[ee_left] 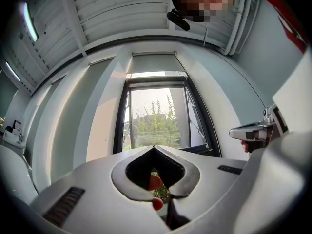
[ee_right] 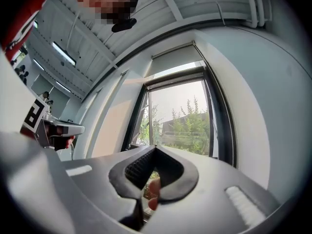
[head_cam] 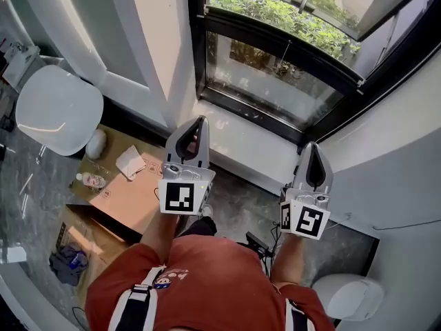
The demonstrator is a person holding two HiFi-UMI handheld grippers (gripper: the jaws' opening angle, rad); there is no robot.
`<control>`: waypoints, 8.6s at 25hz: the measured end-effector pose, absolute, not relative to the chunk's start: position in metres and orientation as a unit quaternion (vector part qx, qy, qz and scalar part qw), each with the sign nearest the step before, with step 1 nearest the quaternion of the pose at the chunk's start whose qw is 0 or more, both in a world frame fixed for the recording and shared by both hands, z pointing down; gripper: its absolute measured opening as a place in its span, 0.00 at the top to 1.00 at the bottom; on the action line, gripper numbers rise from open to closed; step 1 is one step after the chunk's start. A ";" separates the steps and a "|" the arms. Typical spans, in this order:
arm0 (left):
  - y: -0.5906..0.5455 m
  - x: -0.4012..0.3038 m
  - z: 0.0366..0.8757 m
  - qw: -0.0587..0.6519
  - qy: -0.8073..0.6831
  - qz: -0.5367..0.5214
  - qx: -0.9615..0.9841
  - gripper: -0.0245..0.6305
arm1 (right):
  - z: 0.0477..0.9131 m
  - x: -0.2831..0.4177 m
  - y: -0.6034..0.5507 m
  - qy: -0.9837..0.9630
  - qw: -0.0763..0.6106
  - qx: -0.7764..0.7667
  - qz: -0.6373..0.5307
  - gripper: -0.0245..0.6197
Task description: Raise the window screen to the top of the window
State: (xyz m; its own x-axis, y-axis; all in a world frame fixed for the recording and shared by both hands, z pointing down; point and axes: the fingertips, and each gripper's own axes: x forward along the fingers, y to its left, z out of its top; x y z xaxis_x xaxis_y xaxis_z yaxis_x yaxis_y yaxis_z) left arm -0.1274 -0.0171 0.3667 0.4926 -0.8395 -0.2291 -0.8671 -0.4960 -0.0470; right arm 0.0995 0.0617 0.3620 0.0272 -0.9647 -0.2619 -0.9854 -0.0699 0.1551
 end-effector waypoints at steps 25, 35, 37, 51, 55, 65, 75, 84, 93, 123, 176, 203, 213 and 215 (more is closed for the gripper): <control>-0.164 -0.046 0.379 0.066 0.425 0.078 -0.899 0.96 | 0.378 0.167 -0.052 0.645 0.064 -0.751 0.129 0.95; -0.227 0.040 0.361 0.075 0.424 0.067 -0.900 0.96 | 0.359 0.249 -0.109 0.637 0.069 -0.753 0.150 0.95; -0.235 0.053 0.362 0.074 0.425 0.068 -0.899 0.96 | 0.360 0.262 -0.117 0.637 0.068 -0.754 0.148 0.95; -0.295 0.071 0.365 0.083 0.408 0.055 -0.908 0.96 | 0.360 0.275 -0.165 0.628 0.052 -0.762 0.150 0.95; -0.305 0.075 0.364 0.079 0.391 0.060 -0.915 0.96 | 0.359 0.272 -0.172 0.621 0.036 -0.768 0.155 0.95; -0.320 0.075 0.375 0.185 0.373 -0.016 -0.909 0.91 | 0.374 0.261 -0.197 0.640 -0.094 -0.740 0.184 0.95; -0.337 0.072 0.413 0.397 0.290 -0.211 -0.845 0.74 | 0.413 0.271 -0.216 0.634 -0.367 -0.635 0.247 0.72; -0.368 0.060 0.445 0.465 0.230 -0.329 -0.789 0.70 | 0.425 0.276 -0.223 0.602 -0.466 -0.587 0.275 0.69; -0.371 0.064 0.446 0.488 0.212 -0.358 -0.767 0.70 | 0.428 0.278 -0.223 0.585 -0.504 -0.571 0.278 0.69; -0.364 0.062 0.450 0.434 0.159 -0.356 -0.812 0.73 | 0.456 0.278 -0.223 0.644 -0.505 -0.546 0.177 0.63; -0.383 0.068 0.090 0.654 0.337 -0.126 -0.665 0.85 | 0.090 0.289 -0.243 0.461 -0.429 -0.608 0.484 0.88; -0.386 0.073 -0.066 0.680 0.359 -0.057 -0.637 0.84 | -0.064 0.294 -0.248 0.396 -0.412 -0.610 0.548 0.88; -0.386 0.073 -0.140 0.693 0.406 -0.037 -0.595 0.90 | -0.135 0.295 -0.247 0.323 -0.427 -0.624 0.570 0.91; -0.386 0.072 -0.152 0.697 0.420 -0.036 -0.580 0.90 | -0.147 0.294 -0.248 0.314 -0.425 -0.627 0.572 0.91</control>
